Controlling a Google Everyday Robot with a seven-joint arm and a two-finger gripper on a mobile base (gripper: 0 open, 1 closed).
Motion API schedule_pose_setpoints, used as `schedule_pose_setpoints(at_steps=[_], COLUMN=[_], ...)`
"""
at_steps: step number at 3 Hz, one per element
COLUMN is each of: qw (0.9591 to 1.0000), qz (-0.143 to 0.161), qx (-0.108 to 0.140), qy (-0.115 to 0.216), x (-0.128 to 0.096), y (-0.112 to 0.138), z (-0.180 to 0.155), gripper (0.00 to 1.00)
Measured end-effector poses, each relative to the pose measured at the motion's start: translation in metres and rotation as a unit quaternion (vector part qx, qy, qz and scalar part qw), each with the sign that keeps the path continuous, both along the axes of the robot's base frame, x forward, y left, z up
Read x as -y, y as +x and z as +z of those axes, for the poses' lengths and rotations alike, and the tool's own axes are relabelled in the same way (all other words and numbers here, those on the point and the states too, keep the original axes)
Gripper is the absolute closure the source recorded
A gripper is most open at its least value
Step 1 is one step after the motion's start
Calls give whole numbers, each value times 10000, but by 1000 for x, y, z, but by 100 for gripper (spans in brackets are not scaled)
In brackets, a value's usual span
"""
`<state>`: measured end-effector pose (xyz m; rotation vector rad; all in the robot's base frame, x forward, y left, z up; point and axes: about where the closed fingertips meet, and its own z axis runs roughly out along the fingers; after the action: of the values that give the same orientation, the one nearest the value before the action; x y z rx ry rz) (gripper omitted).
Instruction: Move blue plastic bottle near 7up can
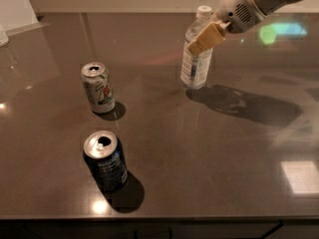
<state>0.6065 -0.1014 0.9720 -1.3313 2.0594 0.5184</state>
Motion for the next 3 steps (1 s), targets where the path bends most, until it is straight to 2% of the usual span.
schedule_pose_setpoints(at_steps=[1,2,3], qw=[9985,9930,9867], qz=[507,1102,1548], qx=[-40,-140,-203], qy=[210,400,452], x=[-39,-87,-123], y=[-13,-32,-46], z=[7,7,2], gripper=[100,100,100])
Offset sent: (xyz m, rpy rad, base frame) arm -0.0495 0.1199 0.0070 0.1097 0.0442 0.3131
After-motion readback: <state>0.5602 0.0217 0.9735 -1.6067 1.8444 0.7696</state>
